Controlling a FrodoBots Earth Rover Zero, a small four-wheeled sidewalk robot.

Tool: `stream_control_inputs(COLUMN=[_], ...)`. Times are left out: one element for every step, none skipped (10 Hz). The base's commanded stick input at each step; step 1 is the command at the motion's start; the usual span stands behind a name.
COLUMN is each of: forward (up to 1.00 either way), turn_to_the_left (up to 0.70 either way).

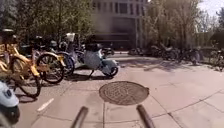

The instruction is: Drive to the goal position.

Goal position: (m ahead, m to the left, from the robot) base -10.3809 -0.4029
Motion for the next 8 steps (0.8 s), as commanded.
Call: stream_control_inputs(forward=[0.0, 0.0, 0.0, 0.0, 0.0, 0.0, 0.0, 0.0], turn_to_the_left=[-0.7, -0.7, -0.7, -0.7, -0.7, -0.7, -0.7, -0.7])
